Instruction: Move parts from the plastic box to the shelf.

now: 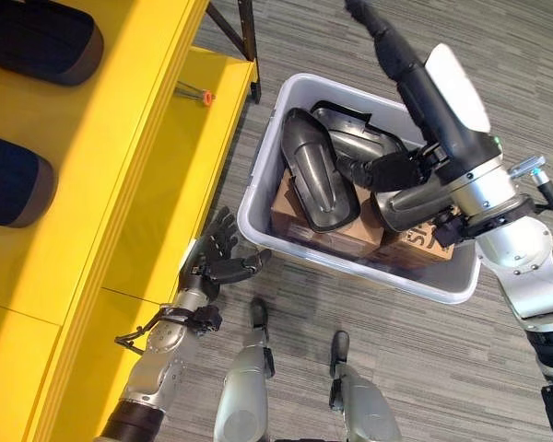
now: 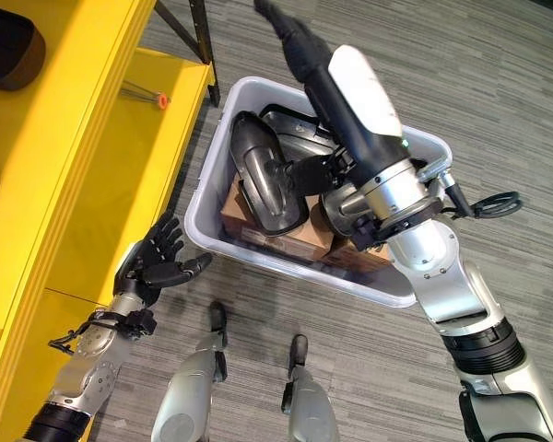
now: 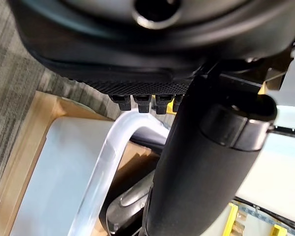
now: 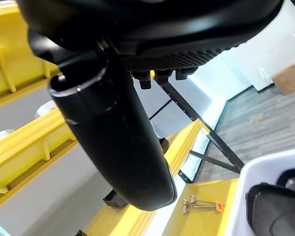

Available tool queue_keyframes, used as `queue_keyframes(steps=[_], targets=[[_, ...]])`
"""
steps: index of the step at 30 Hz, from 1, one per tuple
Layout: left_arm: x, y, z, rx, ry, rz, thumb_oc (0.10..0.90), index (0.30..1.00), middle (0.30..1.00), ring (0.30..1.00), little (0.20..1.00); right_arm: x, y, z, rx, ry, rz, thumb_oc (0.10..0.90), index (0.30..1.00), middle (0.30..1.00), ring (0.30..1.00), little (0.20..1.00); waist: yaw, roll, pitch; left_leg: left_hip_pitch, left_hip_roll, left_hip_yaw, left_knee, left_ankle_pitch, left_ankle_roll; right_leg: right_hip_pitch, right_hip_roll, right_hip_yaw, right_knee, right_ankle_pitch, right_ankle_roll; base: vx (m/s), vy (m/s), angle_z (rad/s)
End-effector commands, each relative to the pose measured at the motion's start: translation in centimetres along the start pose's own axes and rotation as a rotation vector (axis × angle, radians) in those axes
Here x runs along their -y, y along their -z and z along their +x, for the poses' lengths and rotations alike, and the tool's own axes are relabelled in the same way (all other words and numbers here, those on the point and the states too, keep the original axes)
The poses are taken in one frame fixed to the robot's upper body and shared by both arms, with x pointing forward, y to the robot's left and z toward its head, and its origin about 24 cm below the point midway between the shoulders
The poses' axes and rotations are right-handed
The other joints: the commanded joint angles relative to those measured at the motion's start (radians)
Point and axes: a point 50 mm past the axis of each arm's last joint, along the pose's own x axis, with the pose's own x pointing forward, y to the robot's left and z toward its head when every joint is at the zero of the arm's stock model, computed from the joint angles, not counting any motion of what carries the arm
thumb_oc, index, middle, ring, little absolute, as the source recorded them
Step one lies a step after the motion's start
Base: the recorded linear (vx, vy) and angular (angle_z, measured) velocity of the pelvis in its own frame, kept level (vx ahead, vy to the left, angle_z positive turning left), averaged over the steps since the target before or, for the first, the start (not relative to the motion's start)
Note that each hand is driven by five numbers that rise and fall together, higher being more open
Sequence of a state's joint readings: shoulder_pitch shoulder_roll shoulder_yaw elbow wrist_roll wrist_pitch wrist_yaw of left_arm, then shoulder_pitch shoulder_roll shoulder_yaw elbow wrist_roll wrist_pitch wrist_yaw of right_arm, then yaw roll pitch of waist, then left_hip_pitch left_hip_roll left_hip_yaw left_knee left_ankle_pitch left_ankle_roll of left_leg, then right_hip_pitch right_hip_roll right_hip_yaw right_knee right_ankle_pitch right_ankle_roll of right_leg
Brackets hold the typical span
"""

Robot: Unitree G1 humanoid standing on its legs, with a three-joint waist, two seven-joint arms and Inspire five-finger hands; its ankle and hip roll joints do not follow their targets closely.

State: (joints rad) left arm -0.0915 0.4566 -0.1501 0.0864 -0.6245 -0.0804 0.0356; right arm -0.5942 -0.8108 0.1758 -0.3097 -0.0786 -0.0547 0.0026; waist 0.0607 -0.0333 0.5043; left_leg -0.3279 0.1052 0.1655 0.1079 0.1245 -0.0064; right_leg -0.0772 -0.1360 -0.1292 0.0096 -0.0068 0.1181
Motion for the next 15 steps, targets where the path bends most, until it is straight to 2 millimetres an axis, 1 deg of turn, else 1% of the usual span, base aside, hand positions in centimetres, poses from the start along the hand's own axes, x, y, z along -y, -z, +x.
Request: queue_keyframes(steps=[1,6,15], targets=[[0.7,-3.5,-0.2,0.168,0.071,0.001,0.900,1.000,1.000,1.000,1.000,2.4,-3.7,1.0,0.188,0.030,-0.146,0.900,1.000,1.000,1.000,1.000,0.000,0.000,-0.075,-0.037,0.056,-0.034,0.139,-0.137,-0.070,0.000,-0.055,-0.017,0.131,-0.108,-0.003,0.00,-0.008,0.05],[0.6,-3.7,0.1,0.175,0.071,0.011,0.900,1.000,1.000,1.000,1.000,2.0,-3.2,1.3,0.172,-0.024,-0.235,0.900,1.000,1.000,1.000,1.000,0.001,-0.001,-0.052,-0.060,0.054,-0.042,0.156,-0.139,-0.069,-0.033,-0.053,-0.016,0.155,-0.112,-0.006,0.00,-0.006,0.00],[0.4,-3.9,0.2,0.189,0.067,0.022,0.900,1.000,1.000,1.000,1.000,2.1,-2.4,1.7,0.114,-0.105,-0.309,0.900,1.000,1.000,1.000,1.000,-0.002,-0.001,-0.018,-0.093,0.048,-0.051,0.170,-0.139,-0.067,-0.095,-0.047,-0.011,0.195,-0.117,-0.012,-0.01,0.001,0.00]])
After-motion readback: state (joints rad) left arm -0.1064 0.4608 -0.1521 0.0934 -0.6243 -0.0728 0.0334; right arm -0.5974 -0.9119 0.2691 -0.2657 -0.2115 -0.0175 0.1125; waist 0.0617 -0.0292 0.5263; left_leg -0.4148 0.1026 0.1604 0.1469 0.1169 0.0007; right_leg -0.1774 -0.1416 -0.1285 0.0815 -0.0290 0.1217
